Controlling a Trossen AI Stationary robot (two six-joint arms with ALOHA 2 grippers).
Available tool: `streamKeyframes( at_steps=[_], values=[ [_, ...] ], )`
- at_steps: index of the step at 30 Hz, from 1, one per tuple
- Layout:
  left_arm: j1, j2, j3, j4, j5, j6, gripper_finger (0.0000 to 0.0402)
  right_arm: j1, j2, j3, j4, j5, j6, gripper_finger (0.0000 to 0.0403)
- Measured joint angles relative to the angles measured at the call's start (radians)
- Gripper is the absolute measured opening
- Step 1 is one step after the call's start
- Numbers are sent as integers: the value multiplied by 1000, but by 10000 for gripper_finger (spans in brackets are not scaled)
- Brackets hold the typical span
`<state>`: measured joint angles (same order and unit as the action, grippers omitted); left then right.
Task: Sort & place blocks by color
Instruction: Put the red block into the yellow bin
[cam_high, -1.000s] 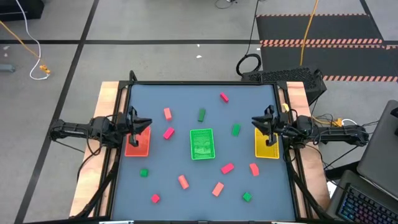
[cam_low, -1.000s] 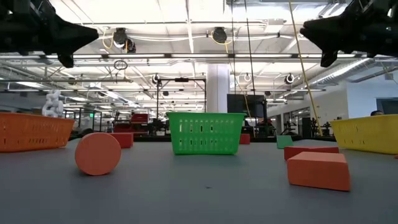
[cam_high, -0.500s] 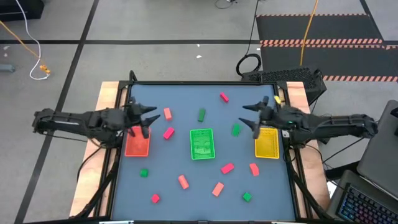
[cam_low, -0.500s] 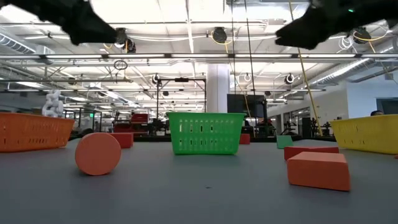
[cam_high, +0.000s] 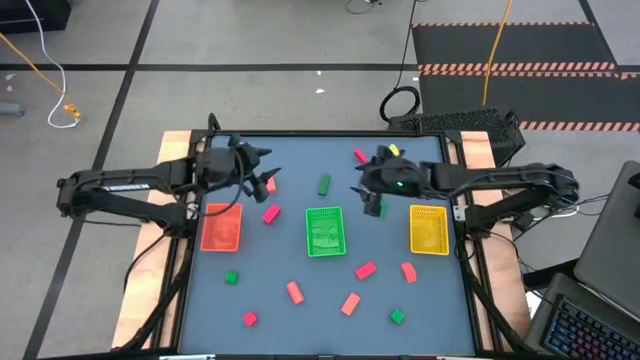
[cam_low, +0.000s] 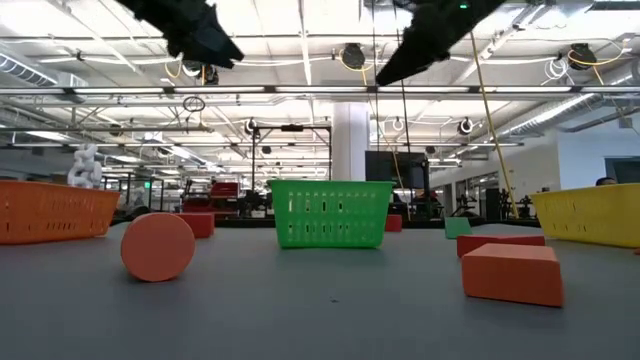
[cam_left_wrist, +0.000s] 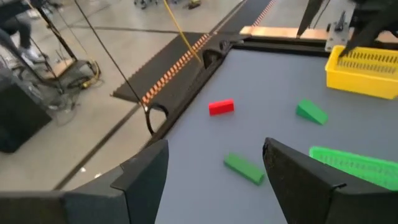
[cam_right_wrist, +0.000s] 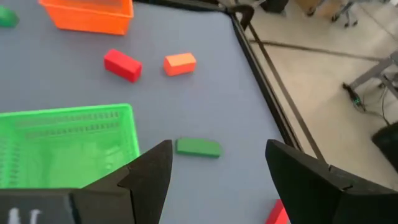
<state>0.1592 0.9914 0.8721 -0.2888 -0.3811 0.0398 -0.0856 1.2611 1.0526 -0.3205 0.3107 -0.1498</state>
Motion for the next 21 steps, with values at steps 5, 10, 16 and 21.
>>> streamKeyframes(
  at_steps=[5, 10, 16, 21],
  values=[
    [47, 41, 56, 6, 5, 65, 264, -57, 112, 129, -37, 0, 3, 252],
    [85, 45, 62, 7, 6, 111, 264, -134, 186, 222, -62, -1, -5, 251],
    [152, 44, 28, -5, -11, 56, 264, -252, 253, 238, -111, 0, 10, 251],
    [193, 45, -42, -2, -20, 29, 264, -333, 298, 209, -144, 1, 37, 251]
  ],
)
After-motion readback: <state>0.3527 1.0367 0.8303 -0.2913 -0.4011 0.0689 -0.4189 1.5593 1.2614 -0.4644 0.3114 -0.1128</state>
